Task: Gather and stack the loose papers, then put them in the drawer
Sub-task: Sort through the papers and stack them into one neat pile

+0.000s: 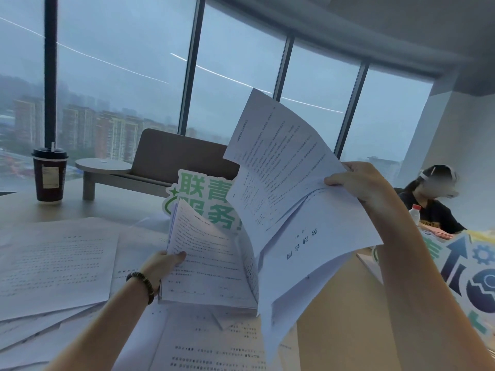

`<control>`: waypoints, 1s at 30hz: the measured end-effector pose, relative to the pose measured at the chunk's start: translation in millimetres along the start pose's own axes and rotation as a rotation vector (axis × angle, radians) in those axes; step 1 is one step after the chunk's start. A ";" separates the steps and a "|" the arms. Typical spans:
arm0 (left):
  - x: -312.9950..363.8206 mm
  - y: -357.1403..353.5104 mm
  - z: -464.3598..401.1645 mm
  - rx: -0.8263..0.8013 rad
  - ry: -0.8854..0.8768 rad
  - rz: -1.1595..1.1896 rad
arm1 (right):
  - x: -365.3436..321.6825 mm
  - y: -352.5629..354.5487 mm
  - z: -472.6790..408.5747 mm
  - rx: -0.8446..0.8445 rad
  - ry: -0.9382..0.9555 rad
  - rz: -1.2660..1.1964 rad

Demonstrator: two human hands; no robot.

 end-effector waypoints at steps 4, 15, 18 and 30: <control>0.0 -1.1 -0.3 -0.016 -0.007 0.006 | -3.2 2.6 -1.6 0.009 0.017 0.001; 0.7 -18.9 2.7 -0.125 0.003 0.106 | 29.0 -34.2 -10.6 -0.031 0.012 -0.088; 7.2 -29.1 3.8 -0.210 -0.021 0.116 | 65.0 -61.1 -19.3 -0.050 -0.057 -0.119; 2.2 -54.6 6.9 -0.415 -0.092 0.253 | 164.8 -179.5 3.2 -0.403 -0.302 -0.459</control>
Point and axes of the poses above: each hand's wrist, its own z-axis away from the middle knuckle, its own y-axis out of the back of the hand, x = y × z, the point moved 9 cm from there along -z, towards the middle knuckle, and after that the axes turned 15 degrees about z, right-handed, at the moved point
